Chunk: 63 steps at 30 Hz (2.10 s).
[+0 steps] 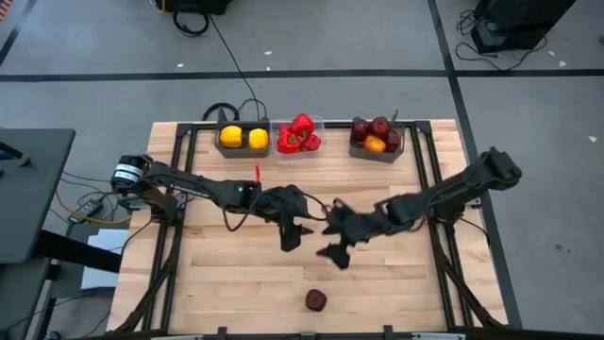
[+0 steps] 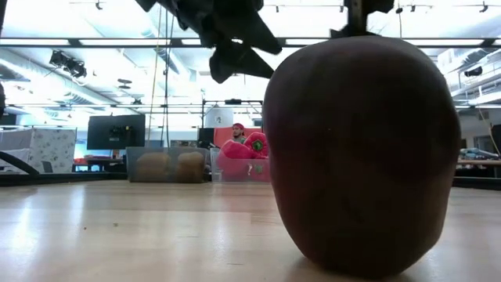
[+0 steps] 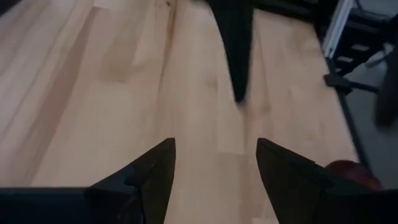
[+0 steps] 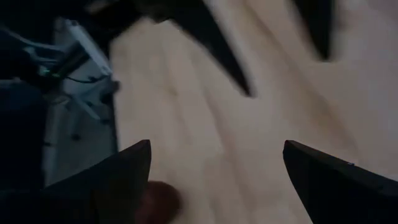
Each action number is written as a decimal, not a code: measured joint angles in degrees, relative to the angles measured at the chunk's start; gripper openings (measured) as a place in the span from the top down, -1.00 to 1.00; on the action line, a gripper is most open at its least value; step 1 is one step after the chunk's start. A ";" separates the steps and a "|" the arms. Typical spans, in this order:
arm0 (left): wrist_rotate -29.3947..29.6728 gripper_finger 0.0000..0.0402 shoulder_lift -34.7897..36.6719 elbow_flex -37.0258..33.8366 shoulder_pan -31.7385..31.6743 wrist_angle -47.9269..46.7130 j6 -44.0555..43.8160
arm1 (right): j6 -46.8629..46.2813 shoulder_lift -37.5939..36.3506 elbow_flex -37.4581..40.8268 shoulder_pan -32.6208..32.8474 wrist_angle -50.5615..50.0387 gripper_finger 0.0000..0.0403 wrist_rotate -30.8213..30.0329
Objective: Sort produce into baskets
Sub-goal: Put the red apple into the right black bin
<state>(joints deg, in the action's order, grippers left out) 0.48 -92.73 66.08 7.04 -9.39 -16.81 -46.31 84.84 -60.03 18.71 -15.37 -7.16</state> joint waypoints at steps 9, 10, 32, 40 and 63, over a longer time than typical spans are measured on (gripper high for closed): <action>6.07 -0.14 3.29 0.00 3.01 0.32 -5.98 | 2.49 11.84 0.00 6.66 13.81 -0.85 4.15; 7.92 -0.14 3.43 0.00 3.36 -0.14 -7.18 | 1.42 12.58 0.00 7.04 13.90 -0.85 4.07; 12.12 -0.14 3.54 0.00 12.62 0.83 -11.93 | 24.13 21.13 0.02 13.63 25.89 -0.94 2.47; 11.90 -0.14 3.56 0.00 12.99 1.22 -15.94 | 26.55 21.07 0.03 14.17 23.51 -0.96 2.23; 16.48 -0.02 3.28 0.00 12.79 5.04 -24.56 | 26.93 24.83 0.02 15.16 27.39 -0.78 2.04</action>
<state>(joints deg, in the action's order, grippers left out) 16.96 -89.45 66.08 19.84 -4.35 -41.37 -19.39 109.67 -60.01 33.87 12.02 -5.12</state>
